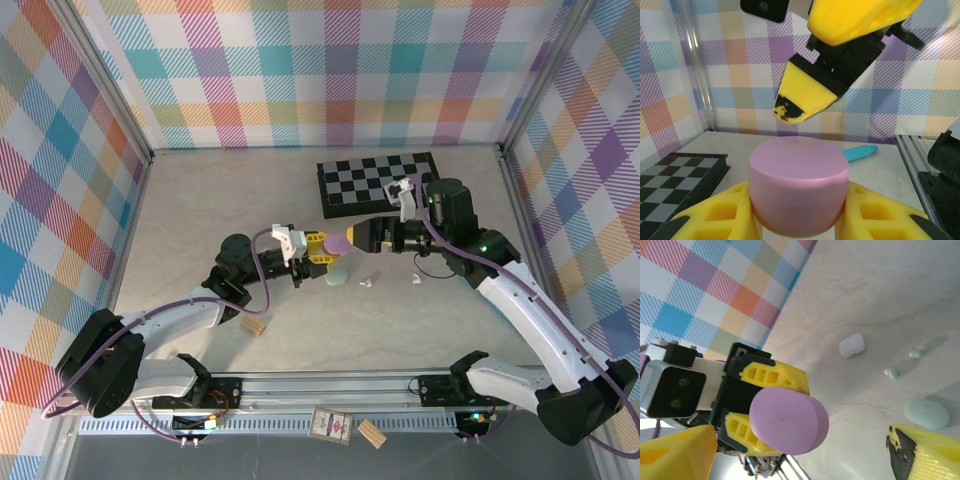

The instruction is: Insert the wireless bluetooth earbuds into the charging case

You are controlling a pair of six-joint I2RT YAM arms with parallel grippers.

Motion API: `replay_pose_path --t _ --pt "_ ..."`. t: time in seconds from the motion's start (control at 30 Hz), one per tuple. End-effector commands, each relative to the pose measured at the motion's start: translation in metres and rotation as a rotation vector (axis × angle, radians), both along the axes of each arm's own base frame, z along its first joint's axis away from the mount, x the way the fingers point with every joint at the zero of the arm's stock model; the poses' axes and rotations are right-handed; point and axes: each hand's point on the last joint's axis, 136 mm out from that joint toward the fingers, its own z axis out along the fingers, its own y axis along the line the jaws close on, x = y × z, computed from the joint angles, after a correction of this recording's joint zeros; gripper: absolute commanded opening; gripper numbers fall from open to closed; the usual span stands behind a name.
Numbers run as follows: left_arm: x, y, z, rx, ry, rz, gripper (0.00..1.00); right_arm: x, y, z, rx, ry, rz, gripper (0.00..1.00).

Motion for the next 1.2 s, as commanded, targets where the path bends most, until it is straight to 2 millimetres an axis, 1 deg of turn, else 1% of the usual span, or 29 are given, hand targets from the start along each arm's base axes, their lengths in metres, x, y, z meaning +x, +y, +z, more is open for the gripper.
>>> replay_pose_path --t 0.0,0.13,0.27,0.33,0.4,0.57,0.8,0.83,0.9,0.93,1.0,1.03,1.1,1.17 --pt "-0.003 0.004 0.038 -0.105 -0.086 0.027 0.32 -0.01 0.017 0.021 0.201 0.094 0.093 0.87" --pt "-0.001 0.004 0.047 -0.137 -0.094 0.028 0.32 -0.01 0.026 0.019 0.299 0.164 0.13 0.81" --pt "0.0 0.001 0.044 -0.136 -0.085 0.021 0.32 -0.011 0.031 0.019 0.36 0.201 0.163 0.7" --pt "0.0 0.001 0.043 -0.135 -0.083 0.025 0.32 -0.013 0.034 0.018 0.365 0.216 0.171 0.67" --pt "-0.001 0.0 0.043 -0.133 -0.082 0.021 0.32 -0.012 0.036 0.015 0.366 0.226 0.167 0.63" --pt "-0.002 -0.002 0.037 -0.119 -0.07 0.008 0.32 -0.007 0.042 0.013 0.4 0.259 0.167 0.44" --pt "-0.003 -0.001 0.033 -0.107 -0.064 0.013 0.32 -0.006 0.041 0.009 0.383 0.254 0.143 0.25" --pt "-0.003 -0.001 0.031 -0.102 -0.063 0.017 0.34 -0.004 0.039 0.007 0.377 0.25 0.13 0.23" --pt "-0.002 0.001 0.029 -0.091 -0.064 0.03 0.41 -0.003 0.037 0.006 0.363 0.237 0.106 0.2" --pt "-0.002 0.002 0.028 -0.083 -0.065 0.04 0.48 -0.001 0.035 0.005 0.355 0.232 0.09 0.19" --pt "-0.001 0.004 0.023 -0.064 -0.064 0.061 0.65 0.004 0.03 0.0 0.333 0.222 0.047 0.18" --pt "0.0 0.006 0.02 -0.052 -0.063 0.073 0.73 0.007 0.026 -0.004 0.311 0.214 0.018 0.18" --pt "0.0 0.01 0.012 -0.02 -0.059 0.097 0.82 0.017 0.017 -0.015 0.262 0.197 -0.052 0.18" --pt "0.0 0.014 0.0 0.032 -0.042 0.126 0.9 0.03 0.003 -0.034 0.185 0.189 -0.14 0.18"
